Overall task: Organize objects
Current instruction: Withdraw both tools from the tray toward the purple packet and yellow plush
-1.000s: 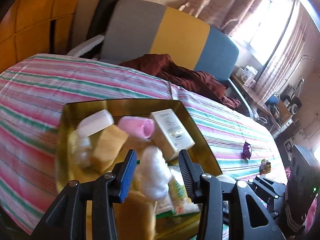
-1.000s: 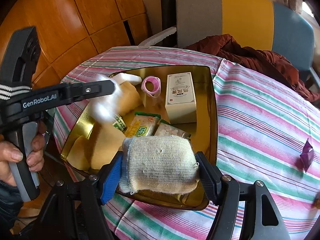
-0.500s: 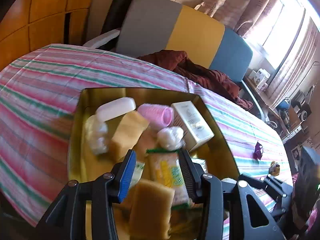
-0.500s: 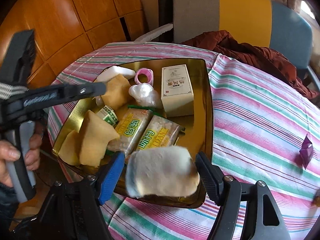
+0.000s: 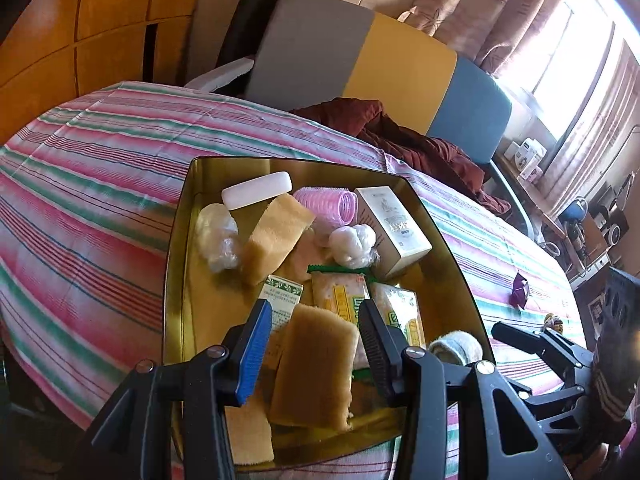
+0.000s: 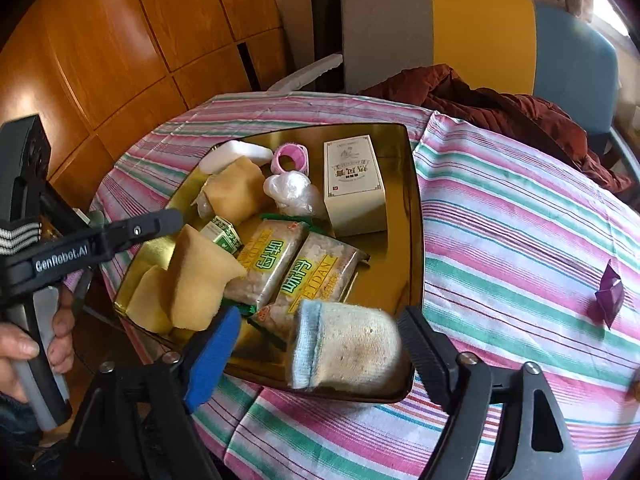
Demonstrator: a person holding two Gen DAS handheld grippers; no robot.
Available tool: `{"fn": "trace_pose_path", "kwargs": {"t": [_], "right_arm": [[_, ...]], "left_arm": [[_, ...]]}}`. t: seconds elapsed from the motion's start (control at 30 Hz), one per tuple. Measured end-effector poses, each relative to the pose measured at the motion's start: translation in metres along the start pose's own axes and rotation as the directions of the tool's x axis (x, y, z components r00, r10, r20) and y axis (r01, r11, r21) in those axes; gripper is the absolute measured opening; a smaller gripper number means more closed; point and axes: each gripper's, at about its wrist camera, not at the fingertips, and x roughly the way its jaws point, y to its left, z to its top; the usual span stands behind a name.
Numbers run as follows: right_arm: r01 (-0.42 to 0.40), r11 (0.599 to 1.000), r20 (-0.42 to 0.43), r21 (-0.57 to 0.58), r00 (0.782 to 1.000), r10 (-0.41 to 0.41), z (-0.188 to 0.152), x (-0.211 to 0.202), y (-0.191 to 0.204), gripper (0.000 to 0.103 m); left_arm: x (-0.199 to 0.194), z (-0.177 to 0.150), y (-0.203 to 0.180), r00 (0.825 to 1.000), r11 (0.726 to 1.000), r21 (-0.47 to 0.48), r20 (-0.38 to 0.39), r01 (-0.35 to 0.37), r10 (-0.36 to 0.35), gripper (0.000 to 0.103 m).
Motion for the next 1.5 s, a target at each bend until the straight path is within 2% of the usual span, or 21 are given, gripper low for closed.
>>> {"fn": "trace_pose_path", "kwargs": {"t": [0.23, 0.57, 0.87, 1.13, 1.5], "right_arm": [[-0.007, 1.0, 0.007, 0.015, 1.0, 0.007, -0.003, -0.004, 0.004, 0.096], [-0.009, 1.0, 0.02, 0.01, 1.0, 0.009, -0.006, -0.01, 0.008, 0.099], [0.004, 1.0, 0.043, 0.025, 0.999, -0.005, -0.008, -0.021, 0.004, 0.102], [0.04, 0.996, 0.066, 0.076, 0.997, -0.046, -0.009, -0.033, -0.018, 0.103], [0.148, 0.966, 0.056, 0.213, 0.985, -0.163, -0.022, -0.057, -0.087, 0.103]], "left_arm": [[-0.01, -0.006, -0.004, 0.999, 0.999, 0.02, 0.026, -0.039, 0.038, 0.045], [-0.021, -0.013, -0.011, 0.997, 0.996, 0.051, 0.053, -0.067, 0.064, 0.045], [-0.034, -0.015, -0.031, 0.99, 0.985, 0.137, 0.105, -0.104, 0.09, 0.045], [-0.033, -0.017, -0.051, 0.993, 0.977, 0.195, 0.096, -0.086, 0.068, 0.045], [-0.022, -0.019, -0.092, 0.998, 0.95, 0.312, 0.062, -0.034, 0.015, 0.045]]}}
